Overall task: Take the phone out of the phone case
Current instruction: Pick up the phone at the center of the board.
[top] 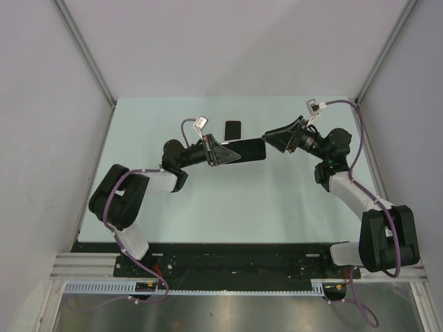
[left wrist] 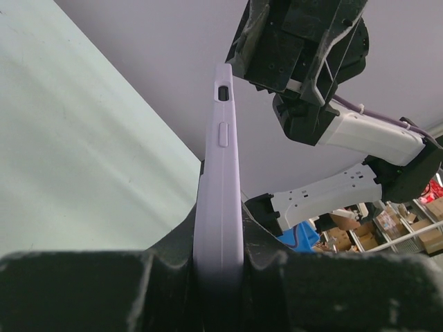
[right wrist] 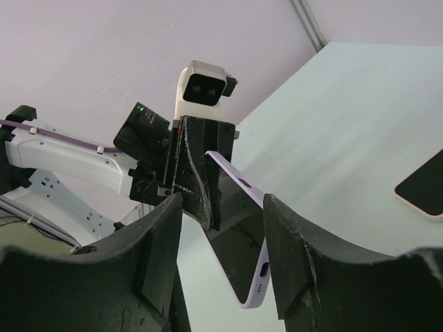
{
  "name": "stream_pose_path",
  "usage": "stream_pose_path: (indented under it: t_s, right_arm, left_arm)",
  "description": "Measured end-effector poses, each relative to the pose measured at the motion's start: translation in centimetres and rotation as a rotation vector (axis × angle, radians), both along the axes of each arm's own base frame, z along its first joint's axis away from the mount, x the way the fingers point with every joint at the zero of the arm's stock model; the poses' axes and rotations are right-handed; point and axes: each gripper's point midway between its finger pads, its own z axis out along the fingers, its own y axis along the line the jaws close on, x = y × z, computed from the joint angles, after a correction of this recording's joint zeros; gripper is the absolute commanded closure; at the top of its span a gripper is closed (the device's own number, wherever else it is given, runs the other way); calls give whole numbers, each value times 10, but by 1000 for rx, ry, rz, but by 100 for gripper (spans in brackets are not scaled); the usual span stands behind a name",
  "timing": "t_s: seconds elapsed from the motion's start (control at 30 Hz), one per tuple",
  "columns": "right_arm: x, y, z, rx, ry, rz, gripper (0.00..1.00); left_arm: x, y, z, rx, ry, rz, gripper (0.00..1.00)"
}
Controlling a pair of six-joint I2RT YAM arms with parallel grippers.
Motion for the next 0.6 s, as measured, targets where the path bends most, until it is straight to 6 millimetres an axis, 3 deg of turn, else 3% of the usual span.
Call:
stream_pose_path:
  t_s: [0.43,0.6]
  right_arm:
    - [8,6,-24,3,66,-6,49]
    - [6,7,-22,8,48,-1,55]
  left_arm:
    - [-1,0,0,-6,26,-3,100]
    - [-2,1,1,-8,31,-4,100]
